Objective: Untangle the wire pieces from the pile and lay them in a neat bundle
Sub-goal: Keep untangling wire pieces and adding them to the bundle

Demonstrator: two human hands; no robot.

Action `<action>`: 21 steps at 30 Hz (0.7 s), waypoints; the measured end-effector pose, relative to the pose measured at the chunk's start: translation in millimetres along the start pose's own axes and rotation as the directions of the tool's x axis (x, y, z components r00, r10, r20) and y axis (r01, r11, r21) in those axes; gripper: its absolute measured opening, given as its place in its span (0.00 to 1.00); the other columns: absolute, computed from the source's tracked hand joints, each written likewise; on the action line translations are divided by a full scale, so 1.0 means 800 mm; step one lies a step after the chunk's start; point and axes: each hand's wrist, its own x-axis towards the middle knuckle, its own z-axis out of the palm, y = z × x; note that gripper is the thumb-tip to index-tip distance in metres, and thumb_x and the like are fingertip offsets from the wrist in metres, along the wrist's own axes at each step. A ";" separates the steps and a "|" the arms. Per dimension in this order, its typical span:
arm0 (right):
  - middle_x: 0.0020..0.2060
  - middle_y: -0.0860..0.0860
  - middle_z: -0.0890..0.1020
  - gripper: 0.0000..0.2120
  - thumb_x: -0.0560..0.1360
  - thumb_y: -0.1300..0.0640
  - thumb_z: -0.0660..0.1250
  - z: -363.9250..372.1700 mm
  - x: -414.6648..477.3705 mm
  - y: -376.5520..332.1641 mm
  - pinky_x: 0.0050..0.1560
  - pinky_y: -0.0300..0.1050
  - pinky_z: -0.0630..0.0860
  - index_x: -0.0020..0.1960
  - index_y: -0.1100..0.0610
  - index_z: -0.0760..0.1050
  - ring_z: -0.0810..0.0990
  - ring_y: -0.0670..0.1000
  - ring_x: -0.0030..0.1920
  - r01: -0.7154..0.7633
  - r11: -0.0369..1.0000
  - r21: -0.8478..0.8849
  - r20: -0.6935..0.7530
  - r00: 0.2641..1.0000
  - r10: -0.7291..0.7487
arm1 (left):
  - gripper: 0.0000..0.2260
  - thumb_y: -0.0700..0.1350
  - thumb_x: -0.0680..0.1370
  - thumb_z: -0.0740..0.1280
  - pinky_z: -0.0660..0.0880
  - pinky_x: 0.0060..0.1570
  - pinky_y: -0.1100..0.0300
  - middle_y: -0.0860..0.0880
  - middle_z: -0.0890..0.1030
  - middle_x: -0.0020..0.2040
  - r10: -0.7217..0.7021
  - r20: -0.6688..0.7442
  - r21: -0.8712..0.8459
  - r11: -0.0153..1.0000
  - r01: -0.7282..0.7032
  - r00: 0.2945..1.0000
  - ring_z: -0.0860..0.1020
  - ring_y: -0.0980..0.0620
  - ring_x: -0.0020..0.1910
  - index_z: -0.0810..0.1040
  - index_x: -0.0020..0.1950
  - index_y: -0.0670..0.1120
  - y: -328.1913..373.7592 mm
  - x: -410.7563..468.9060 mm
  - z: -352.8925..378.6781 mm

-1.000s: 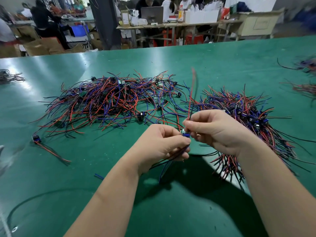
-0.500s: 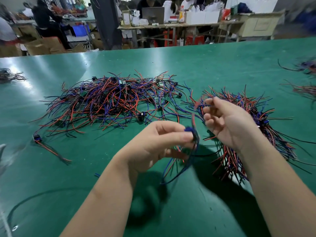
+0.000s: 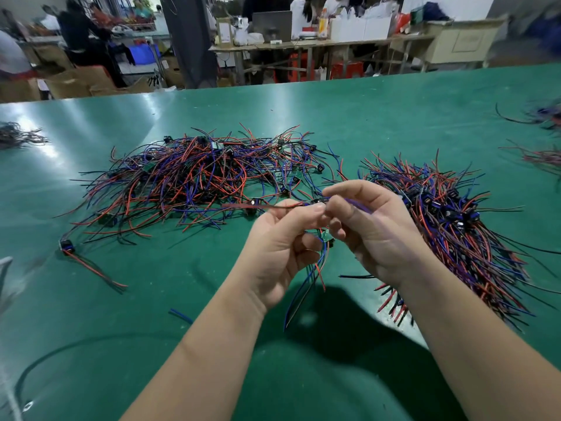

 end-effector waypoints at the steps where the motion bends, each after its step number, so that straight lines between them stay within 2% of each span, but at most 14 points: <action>1: 0.28 0.49 0.80 0.06 0.58 0.55 0.75 0.000 0.001 0.000 0.28 0.34 0.72 0.34 0.54 0.83 0.75 0.44 0.26 -0.022 0.998 0.054 -0.046 0.999 0.024 | 0.08 0.43 0.67 0.73 0.71 0.25 0.68 0.53 0.81 0.32 0.028 0.013 0.037 0.999 -0.029 1.000 0.74 0.60 0.24 0.81 0.32 0.56 -0.003 0.000 0.001; 3: 0.26 0.50 0.78 0.07 0.60 0.52 0.73 0.001 0.003 -0.002 0.27 0.34 0.71 0.32 0.56 0.82 0.74 0.45 0.25 -0.069 0.986 0.150 -0.109 0.990 0.086 | 0.10 0.41 0.68 0.72 0.73 0.26 0.67 0.53 0.82 0.35 0.097 0.076 0.129 0.986 -0.106 0.992 0.76 0.58 0.27 0.81 0.35 0.57 -0.008 0.000 -0.001; 6: 0.23 0.51 0.74 0.09 0.66 0.53 0.67 -0.002 0.005 -0.010 0.23 0.33 0.70 0.32 0.58 0.79 0.72 0.46 0.22 -0.101 0.961 0.256 -0.146 0.979 0.141 | 0.11 0.38 0.71 0.70 0.76 0.32 0.65 0.53 0.85 0.45 0.097 0.193 0.222 0.965 -0.140 0.976 0.81 0.58 0.39 0.84 0.44 0.54 -0.008 -0.004 0.000; 8: 0.24 0.52 0.74 0.08 0.67 0.54 0.66 -0.006 0.005 -0.016 0.23 0.35 0.72 0.33 0.58 0.78 0.73 0.47 0.21 -0.122 0.959 0.254 -0.134 0.978 0.160 | 0.09 0.38 0.74 0.69 0.77 0.30 0.63 0.50 0.85 0.45 0.063 0.158 0.187 0.978 -0.093 0.985 0.82 0.56 0.39 0.85 0.43 0.52 -0.007 -0.002 0.002; 10: 0.25 0.53 0.75 0.08 0.67 0.55 0.66 -0.013 0.004 -0.019 0.24 0.37 0.75 0.34 0.59 0.76 0.74 0.48 0.22 -0.145 0.961 0.237 -0.073 0.983 0.166 | 0.06 0.47 0.75 0.68 0.77 0.27 0.63 0.47 0.85 0.43 -0.013 0.106 0.123 0.992 0.000 0.994 0.82 0.54 0.33 0.85 0.42 0.50 -0.003 0.001 0.005; 12: 0.27 0.54 0.75 0.08 0.68 0.55 0.67 -0.018 0.003 -0.020 0.27 0.42 0.79 0.33 0.59 0.77 0.75 0.51 0.25 -0.166 0.975 0.149 0.003 0.986 0.168 | 0.20 0.60 0.69 0.65 0.78 0.29 0.62 0.45 0.85 0.41 -0.077 0.093 0.112 0.991 0.066 0.993 0.81 0.53 0.30 0.84 0.43 0.44 -0.001 0.001 0.005; 13: 0.27 0.54 0.75 0.08 0.67 0.56 0.67 -0.020 0.002 -0.019 0.28 0.41 0.79 0.33 0.59 0.77 0.74 0.51 0.26 -0.164 0.983 0.081 0.030 0.986 0.162 | 0.23 0.62 0.66 0.65 0.79 0.31 0.61 0.45 0.85 0.40 -0.067 0.085 0.127 0.990 0.056 0.994 0.81 0.53 0.30 0.83 0.42 0.42 -0.001 0.000 0.003; 14: 0.27 0.54 0.74 0.08 0.67 0.56 0.68 -0.021 0.001 -0.017 0.27 0.39 0.75 0.34 0.60 0.77 0.72 0.51 0.26 -0.152 0.988 -0.015 0.044 0.987 0.153 | 0.22 0.60 0.66 0.66 0.79 0.32 0.61 0.45 0.85 0.38 -0.043 0.072 0.154 0.988 0.032 0.996 0.81 0.53 0.29 0.82 0.42 0.41 -0.001 -0.002 0.003; 16: 0.27 0.54 0.73 0.09 0.66 0.55 0.70 -0.021 0.001 -0.012 0.26 0.37 0.67 0.34 0.61 0.76 0.68 0.50 0.27 -0.115 0.959 -0.258 0.014 0.992 0.123 | 0.12 0.50 0.67 0.71 0.79 0.33 0.62 0.47 0.83 0.33 -0.001 0.048 0.238 0.971 -0.011 0.999 0.80 0.54 0.28 0.82 0.38 0.41 -0.006 -0.003 0.002; 18: 0.25 0.54 0.73 0.09 0.69 0.57 0.71 -0.022 0.003 -0.009 0.25 0.36 0.64 0.35 0.63 0.77 0.67 0.47 0.25 -0.099 0.907 -0.410 -0.052 0.995 0.085 | 0.03 0.40 0.69 0.73 0.78 0.32 0.63 0.47 0.81 0.30 0.012 0.004 0.308 0.951 -0.013 1.000 0.79 0.54 0.28 0.81 0.37 0.41 -0.010 -0.002 0.003; 19: 0.25 0.55 0.73 0.09 0.71 0.59 0.71 -0.024 0.005 -0.010 0.24 0.35 0.64 0.37 0.65 0.78 0.67 0.46 0.24 -0.092 0.897 -0.432 -0.092 0.994 0.058 | 0.03 0.36 0.70 0.73 0.77 0.31 0.64 0.46 0.81 0.30 0.005 -0.007 0.330 0.944 -0.002 1.000 0.79 0.54 0.27 0.81 0.37 0.41 -0.013 0.000 0.001; 21: 0.26 0.53 0.75 0.08 0.73 0.61 0.69 -0.033 0.008 -0.018 0.23 0.34 0.65 0.38 0.65 0.78 0.69 0.44 0.23 -0.072 0.926 -0.370 -0.208 0.978 -0.007 | 0.06 0.34 0.70 0.73 0.75 0.28 0.66 0.45 0.82 0.30 -0.035 0.004 0.372 0.928 0.031 0.999 0.79 0.55 0.27 0.80 0.35 0.42 -0.015 -0.001 -0.001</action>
